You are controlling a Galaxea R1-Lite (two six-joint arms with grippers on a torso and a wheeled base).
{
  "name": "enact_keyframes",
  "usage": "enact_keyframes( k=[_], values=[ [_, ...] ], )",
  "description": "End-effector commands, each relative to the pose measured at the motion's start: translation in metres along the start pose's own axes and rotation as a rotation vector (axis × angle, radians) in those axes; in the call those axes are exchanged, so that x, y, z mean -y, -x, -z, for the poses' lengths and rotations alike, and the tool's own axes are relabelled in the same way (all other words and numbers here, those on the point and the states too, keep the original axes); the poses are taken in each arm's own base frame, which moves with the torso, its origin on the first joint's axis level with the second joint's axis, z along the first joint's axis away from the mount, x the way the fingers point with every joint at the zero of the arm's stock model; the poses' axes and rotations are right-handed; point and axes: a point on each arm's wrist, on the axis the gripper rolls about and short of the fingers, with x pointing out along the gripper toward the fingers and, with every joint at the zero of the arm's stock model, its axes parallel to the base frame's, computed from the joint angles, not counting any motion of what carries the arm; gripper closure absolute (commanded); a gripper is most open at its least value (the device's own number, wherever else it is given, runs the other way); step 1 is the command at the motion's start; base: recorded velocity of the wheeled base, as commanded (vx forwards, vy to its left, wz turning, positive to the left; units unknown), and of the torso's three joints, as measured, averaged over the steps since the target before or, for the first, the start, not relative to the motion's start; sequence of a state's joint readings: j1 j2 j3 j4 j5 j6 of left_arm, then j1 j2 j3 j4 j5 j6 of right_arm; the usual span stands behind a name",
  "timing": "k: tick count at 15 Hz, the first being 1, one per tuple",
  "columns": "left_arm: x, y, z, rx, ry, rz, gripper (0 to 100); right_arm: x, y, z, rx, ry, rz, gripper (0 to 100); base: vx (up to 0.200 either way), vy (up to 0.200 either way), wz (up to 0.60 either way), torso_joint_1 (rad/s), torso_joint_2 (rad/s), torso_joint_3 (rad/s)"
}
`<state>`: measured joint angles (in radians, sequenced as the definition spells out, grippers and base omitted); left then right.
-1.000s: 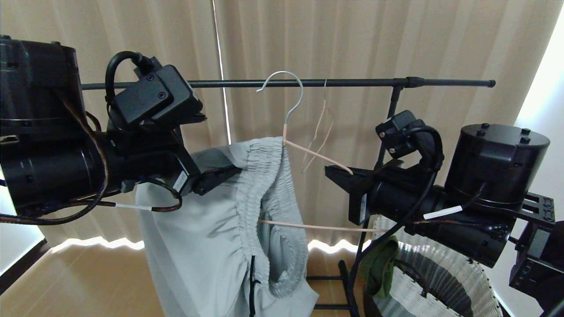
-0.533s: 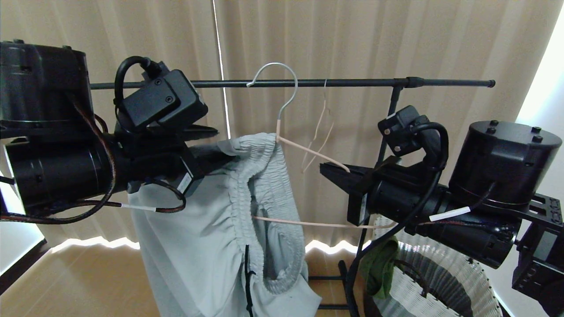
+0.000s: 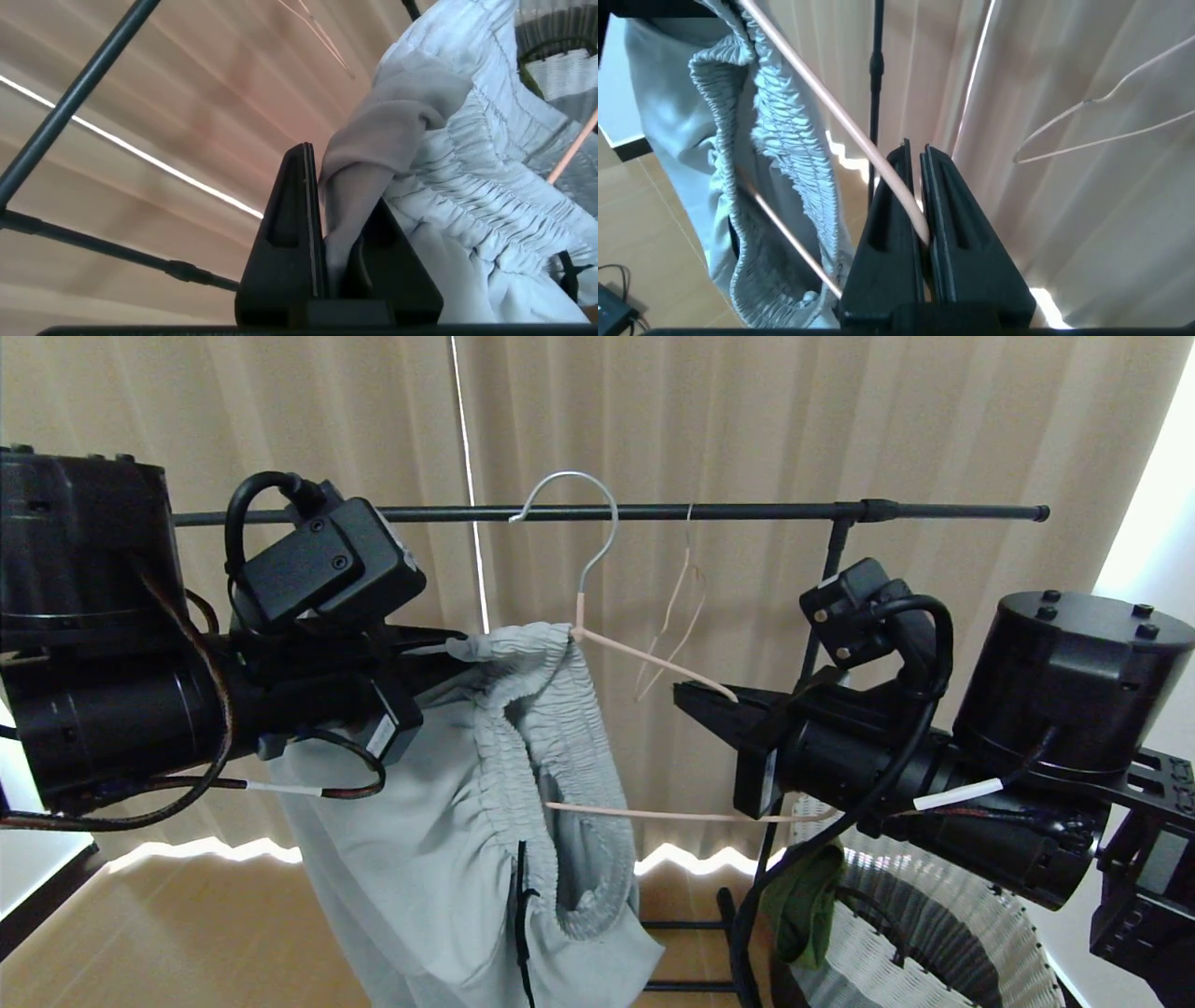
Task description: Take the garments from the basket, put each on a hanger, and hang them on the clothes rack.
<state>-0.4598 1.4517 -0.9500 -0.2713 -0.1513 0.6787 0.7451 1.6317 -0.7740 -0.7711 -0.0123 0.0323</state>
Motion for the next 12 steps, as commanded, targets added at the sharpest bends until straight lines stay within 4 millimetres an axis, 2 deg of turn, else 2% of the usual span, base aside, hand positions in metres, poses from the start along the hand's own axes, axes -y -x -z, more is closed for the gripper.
enact_keyframes(
  k=[1, 2, 7, 12],
  values=[
    [0.002, 0.005, 0.003, -0.001, 0.002, -0.009, 100, 0.0, 0.001, -0.001, 0.004, 0.0, 0.002, 100, 0.0, 0.0, 0.0, 0.0, 0.0, 0.0],
    [0.0, 0.006, 0.005, -0.007, 0.005, -0.02, 100, 0.0, 0.001, -0.001, 0.005, 0.0, 0.005, 0, 0.0, 0.0, 0.0, 0.0, 0.0, 0.0],
    [-0.005, 0.013, 0.017, -0.06, 0.018, -0.068, 100, 0.014, 0.005, -0.002, 0.007, 0.054, 0.061, 0, 0.0, 0.0, 0.0, 0.0, 0.0, 0.0],
    [-0.012, 0.013, 0.024, -0.237, 0.052, -0.274, 100, 0.033, 0.01, 0.002, -0.015, 0.119, 0.14, 0, 0.0, 0.0, 0.0, 0.0, 0.0, 0.0]
  ],
)
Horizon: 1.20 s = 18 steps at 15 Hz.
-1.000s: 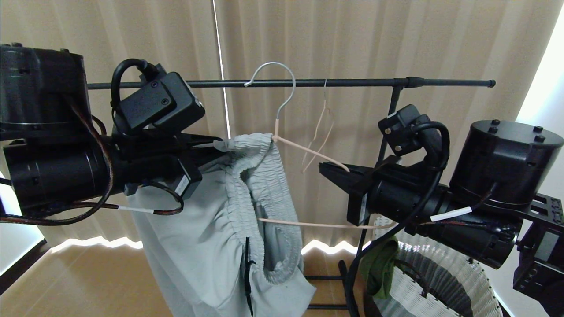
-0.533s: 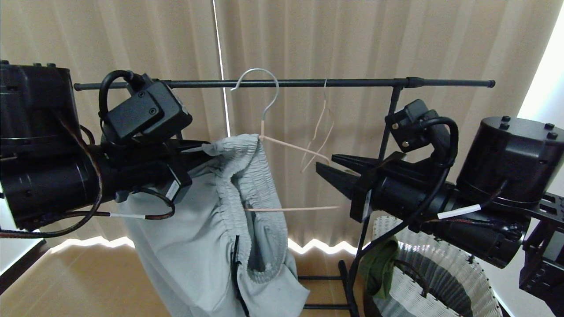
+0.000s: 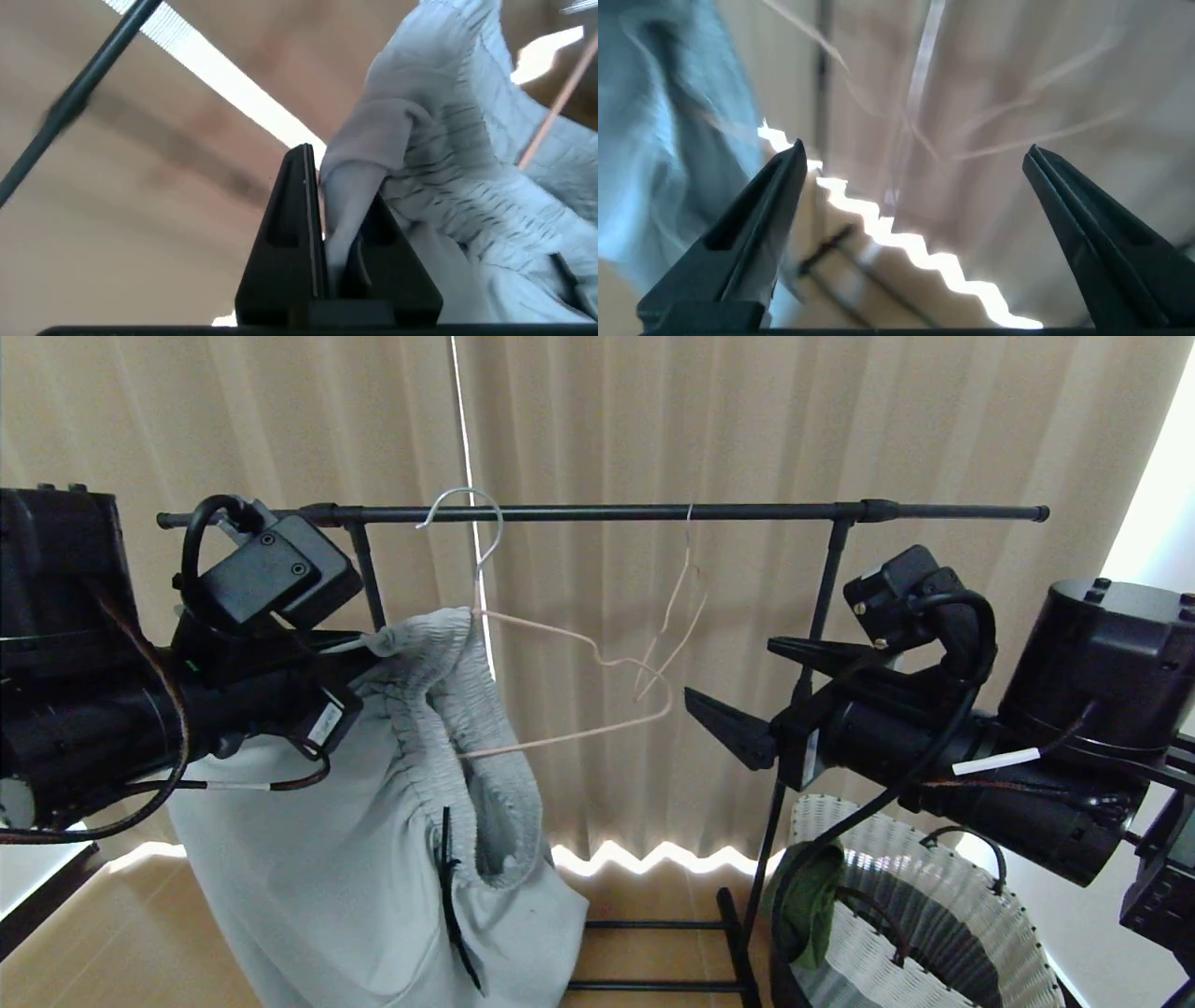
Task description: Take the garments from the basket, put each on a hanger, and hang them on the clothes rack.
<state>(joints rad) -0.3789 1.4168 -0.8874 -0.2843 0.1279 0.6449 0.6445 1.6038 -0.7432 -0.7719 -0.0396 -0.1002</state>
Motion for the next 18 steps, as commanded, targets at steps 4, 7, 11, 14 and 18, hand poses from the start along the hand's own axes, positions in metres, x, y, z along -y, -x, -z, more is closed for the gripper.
enact_keyframes(
  k=[4, 7, 11, 14, 18],
  values=[
    [0.001, -0.009, 0.006, -0.118, 0.131, -0.128, 100, 0.007, 0.001, 0.009, -0.036, 0.027, 0.032, 0, 0.0, 0.0, 0.0, 0.0, 0.0, 0.0],
    [0.0, -0.014, 0.004, -0.131, 0.191, -0.164, 100, 0.005, 0.0, 0.012, -0.048, 0.025, 0.023, 0, 0.0, 0.0, 0.0, 0.0, 0.0, 0.0],
    [0.007, -0.002, -0.027, 0.038, 0.313, -0.056, 100, -0.029, -0.01, 0.022, -0.087, -0.067, -0.084, 0, 0.0, 0.0, 0.0, 0.0, 0.0, 0.0],
    [0.003, 0.012, -0.035, 0.119, 0.317, 0.002, 100, -0.04, -0.018, 0.02, -0.085, -0.077, -0.098, 0, 0.0, 0.0, 0.0, 0.0, 0.0, 0.0],
    [0.004, 0.024, -0.043, 0.207, 0.315, 0.073, 100, -0.042, -0.03, 0.031, -0.119, -0.076, -0.096, 0, 0.0, 0.0, 0.0, 0.0, 0.0, 0.0]
  ],
)
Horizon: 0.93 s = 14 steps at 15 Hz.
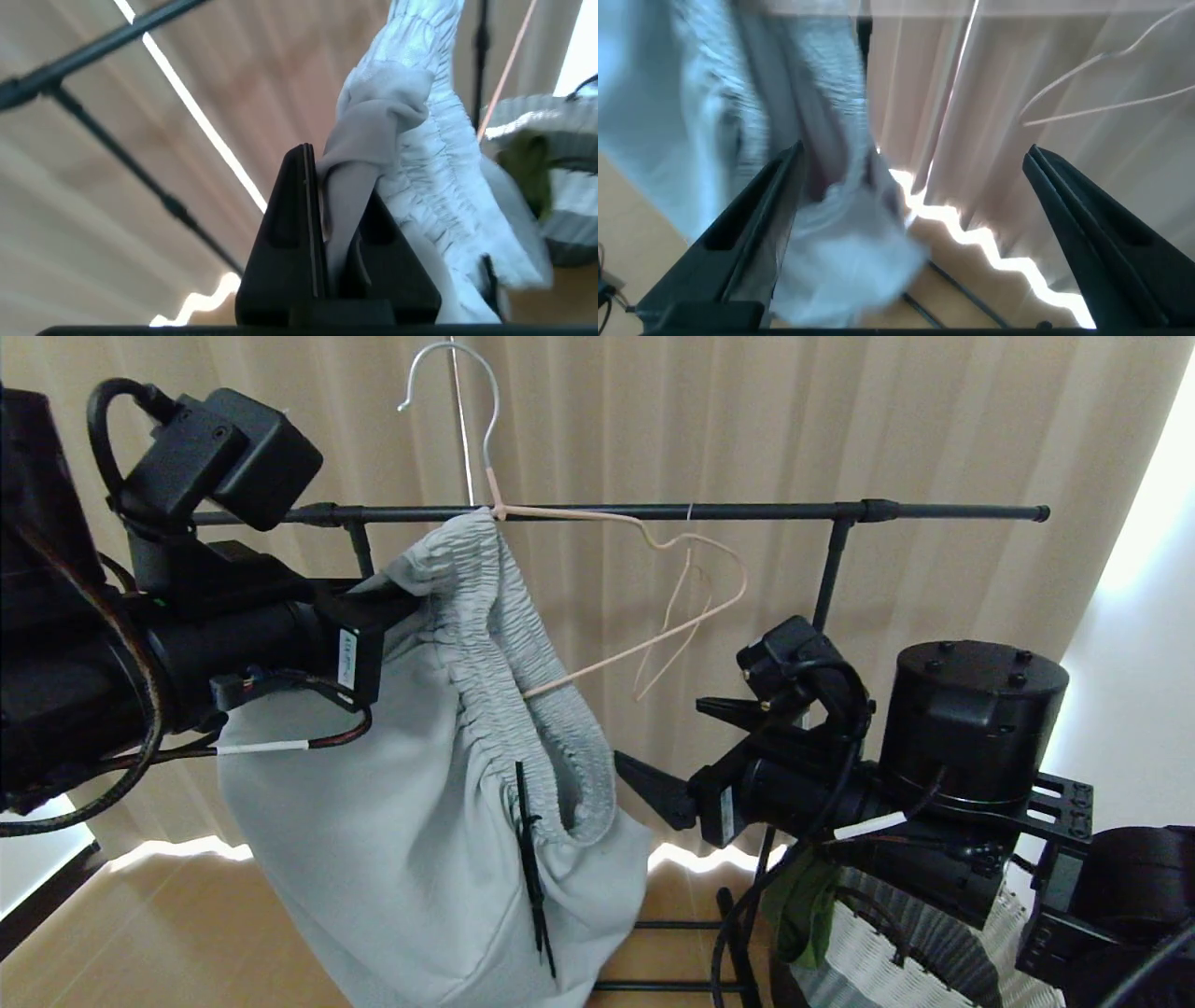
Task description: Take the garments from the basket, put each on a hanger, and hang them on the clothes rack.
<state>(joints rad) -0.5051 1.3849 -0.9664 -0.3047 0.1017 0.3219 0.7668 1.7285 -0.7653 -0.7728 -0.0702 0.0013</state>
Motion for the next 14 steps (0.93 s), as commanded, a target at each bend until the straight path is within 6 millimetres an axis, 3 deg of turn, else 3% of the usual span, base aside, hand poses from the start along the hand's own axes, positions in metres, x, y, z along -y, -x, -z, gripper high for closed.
enact_keyframes(
  k=[1, 10, 11, 14],
  values=[
    [0.004, 0.005, -0.008, 0.055, 0.004, 0.014, 100, -0.001, -0.008, 0.01, -0.036, 0.003, -0.001, 0, 0.0, 0.0, 0.0, 0.0, 0.0, 0.0],
    [0.013, 0.007, -0.015, 0.113, 0.005, 0.046, 100, -0.008, -0.012, 0.02, -0.071, 0.008, -0.019, 0, 0.0, 0.0, 0.0, 0.0, 0.0, 0.0],
    [0.013, 0.007, -0.016, 0.114, 0.006, 0.046, 100, -0.008, -0.011, 0.02, -0.07, 0.008, -0.021, 100, 0.0, 0.0, 0.0, 0.0, 0.0, 0.0],
    [0.012, 0.008, -0.015, 0.115, 0.006, 0.043, 100, -0.005, -0.008, 0.019, -0.067, 0.007, -0.01, 100, 0.0, 0.0, 0.0, 0.0, 0.0, 0.0]
  ],
)
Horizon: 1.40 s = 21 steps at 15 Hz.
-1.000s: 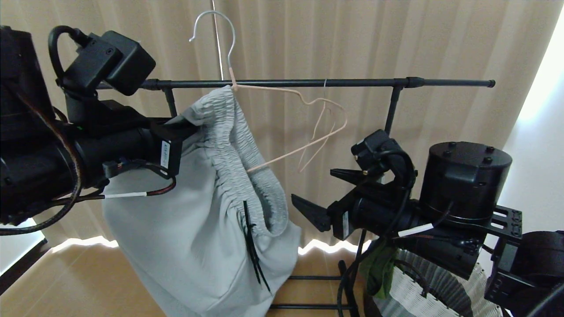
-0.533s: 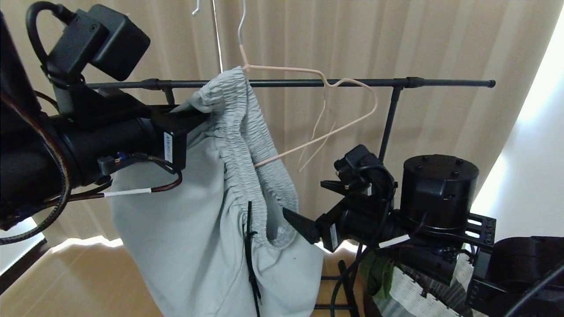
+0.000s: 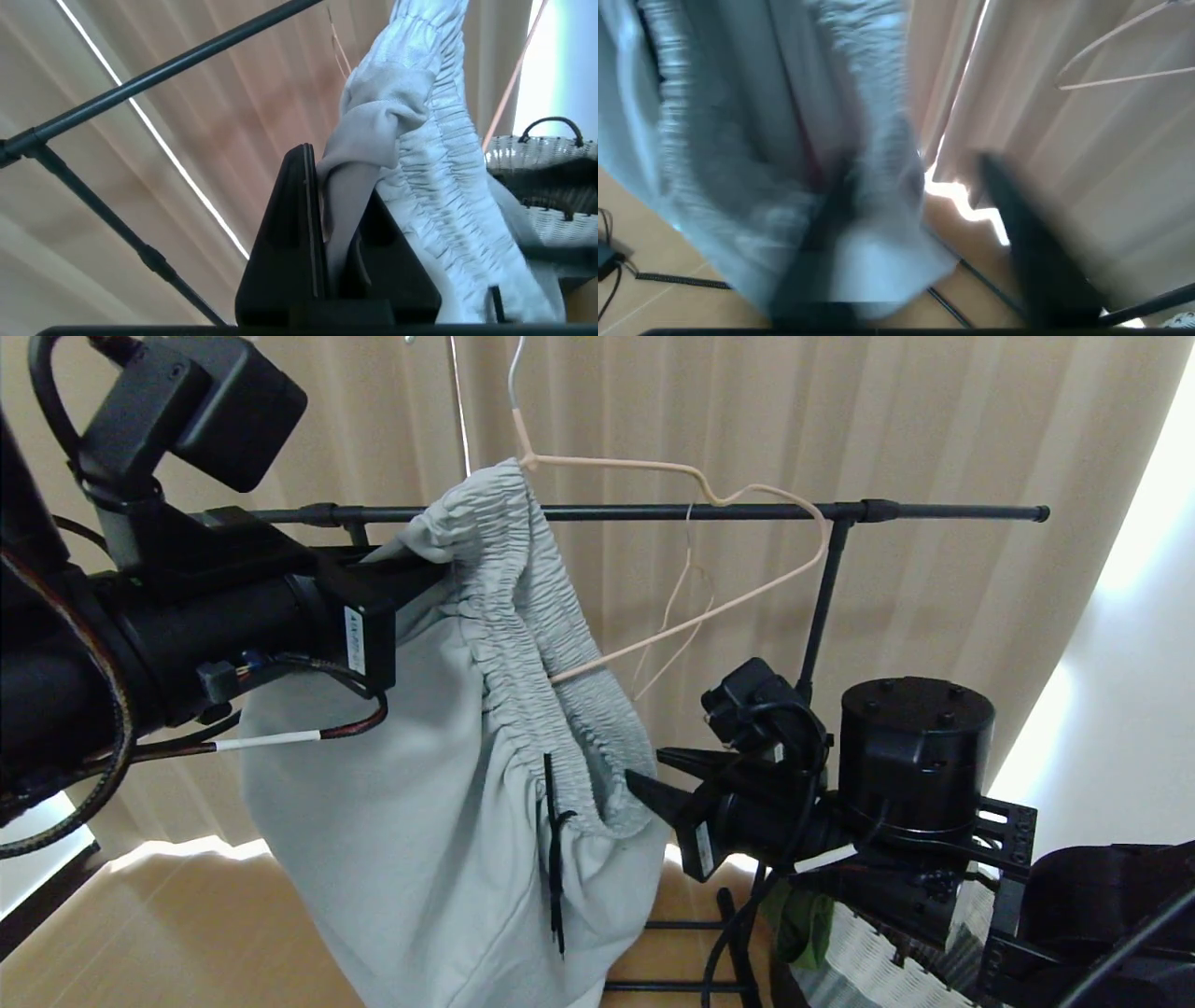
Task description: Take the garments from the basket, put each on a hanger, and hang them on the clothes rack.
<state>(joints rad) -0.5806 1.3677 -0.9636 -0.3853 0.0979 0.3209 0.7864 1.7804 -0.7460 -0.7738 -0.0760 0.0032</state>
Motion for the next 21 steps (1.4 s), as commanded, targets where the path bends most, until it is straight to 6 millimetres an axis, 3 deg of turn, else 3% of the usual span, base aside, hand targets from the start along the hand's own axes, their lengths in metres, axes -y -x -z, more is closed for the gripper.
enact_keyframes(
  k=[1, 4, 7, 10, 17, 21],
  values=[
    [-0.001, 0.002, 0.001, -0.001, 0.0, -0.004, 100, 0.004, 0.006, -0.002, 0.007, -0.002, 0.032, 100, 0.0, 0.0, 0.0, 0.0, 0.0, 0.0],
    [0.0, 0.006, 0.004, -0.01, -0.005, -0.003, 100, 0.026, 0.015, -0.007, 0.029, -0.018, 0.127, 100, 0.0, 0.0, 0.0, 0.0, 0.0, 0.0],
    [0.001, 0.008, 0.012, -0.037, -0.017, 0.0, 100, 0.067, 0.02, -0.014, 0.057, -0.049, 0.26, 100, 0.0, 0.0, 0.0, 0.0, 0.0, 0.0],
    [-0.003, 0.008, 0.021, -0.072, -0.097, -0.018, 100, 0.091, 0.02, -0.022, 0.087, -0.064, 0.325, 100, 0.0, 0.0, 0.0, 0.0, 0.0, 0.0],
    [-0.018, 0.011, 0.049, -0.186, -0.269, -0.072, 100, 0.107, 0.014, -0.042, 0.131, -0.068, 0.363, 100, 0.0, 0.0, 0.0, 0.0, 0.0, 0.0],
    [-0.022, 0.008, 0.056, -0.235, -0.278, -0.113, 100, 0.095, 0.012, -0.048, 0.146, -0.053, 0.304, 100, 0.0, 0.0, 0.0, 0.0, 0.0, 0.0]
  ],
)
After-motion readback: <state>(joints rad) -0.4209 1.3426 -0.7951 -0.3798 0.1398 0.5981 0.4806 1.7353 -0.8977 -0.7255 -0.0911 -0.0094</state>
